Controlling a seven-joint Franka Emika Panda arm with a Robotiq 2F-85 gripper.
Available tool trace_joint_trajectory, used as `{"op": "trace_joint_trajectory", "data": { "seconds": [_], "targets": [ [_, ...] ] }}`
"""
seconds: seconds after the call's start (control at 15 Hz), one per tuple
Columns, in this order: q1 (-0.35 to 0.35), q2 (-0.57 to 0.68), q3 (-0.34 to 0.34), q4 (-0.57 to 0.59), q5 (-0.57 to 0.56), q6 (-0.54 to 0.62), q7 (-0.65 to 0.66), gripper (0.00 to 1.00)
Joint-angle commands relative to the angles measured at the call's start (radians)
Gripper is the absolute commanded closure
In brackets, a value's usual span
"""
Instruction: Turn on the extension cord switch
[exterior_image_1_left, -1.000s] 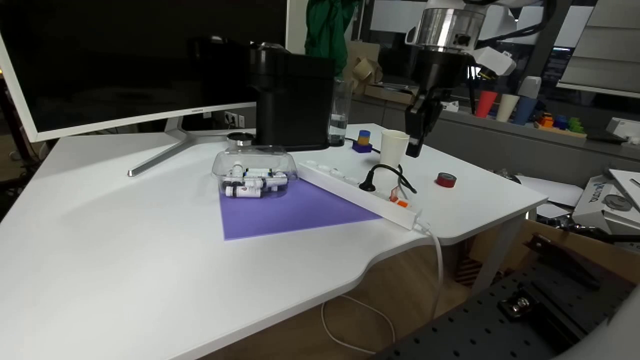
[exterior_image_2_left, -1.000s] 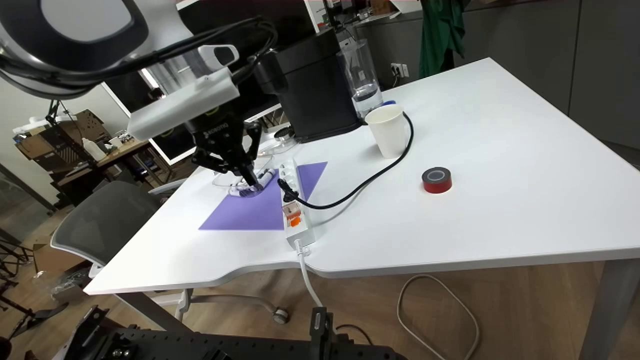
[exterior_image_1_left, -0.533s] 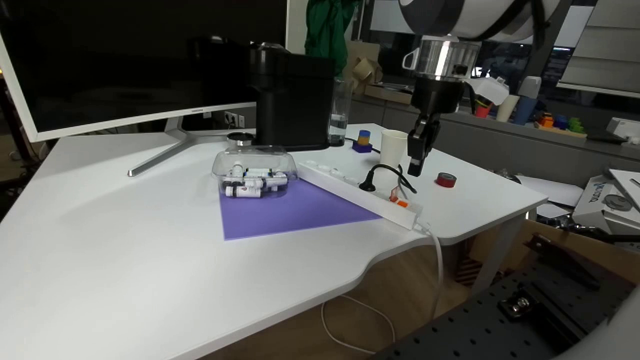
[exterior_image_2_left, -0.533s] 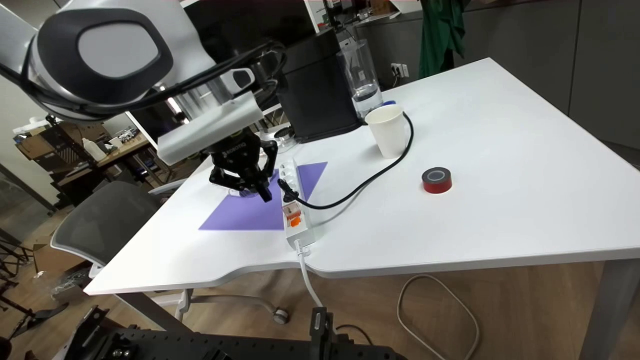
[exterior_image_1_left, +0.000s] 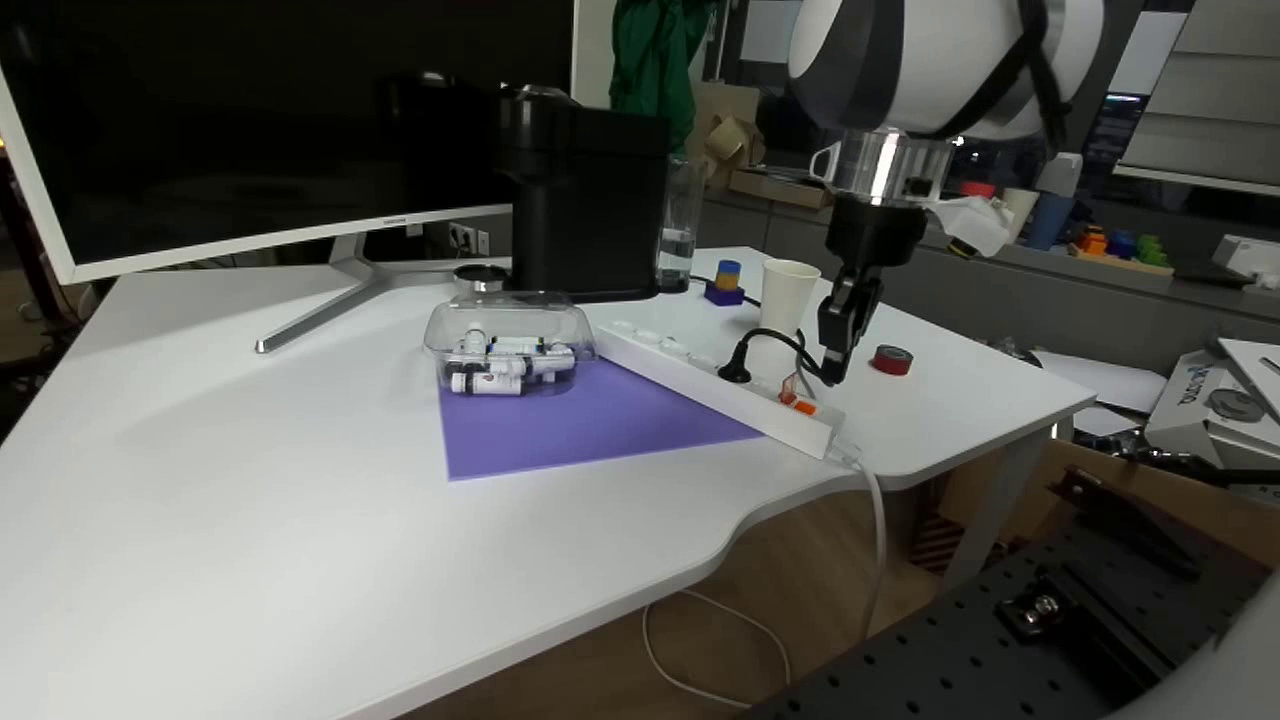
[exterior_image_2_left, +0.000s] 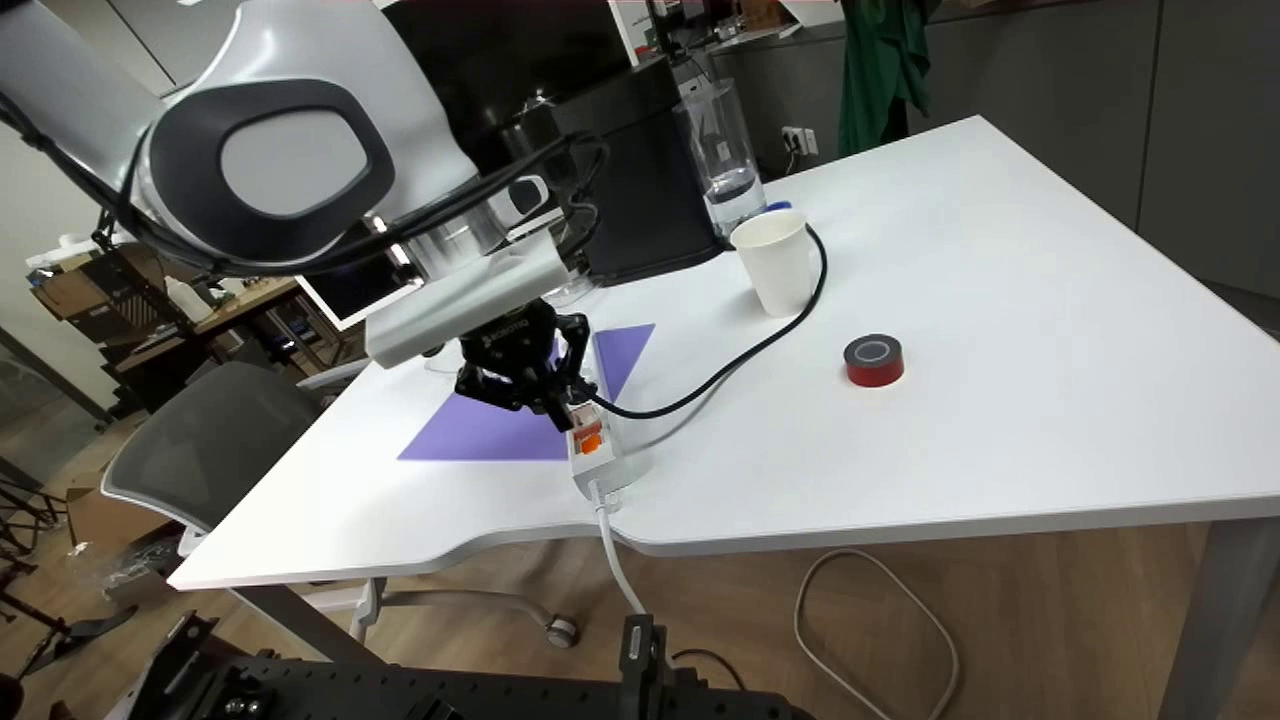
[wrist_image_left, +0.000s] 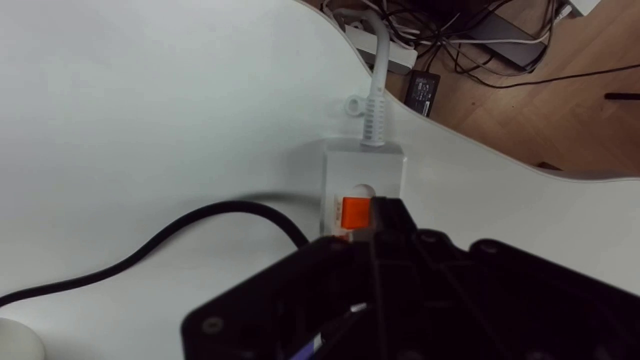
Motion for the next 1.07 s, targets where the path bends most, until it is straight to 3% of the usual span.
{"op": "trace_joint_trajectory", "data": {
  "seconds": [0.0,0.4,1.0],
  "targets": [
    [-0.030,-0.007,0.030,-0.006,-0.040,0.009,0.034,1.00],
    [-0.067,0.053,0.088,0.009,0.037,0.097,0.026,1.00],
    [-0.052,0.116,0.095,0.020,0.157,0.164,0.035,1.00]
  ]
}}
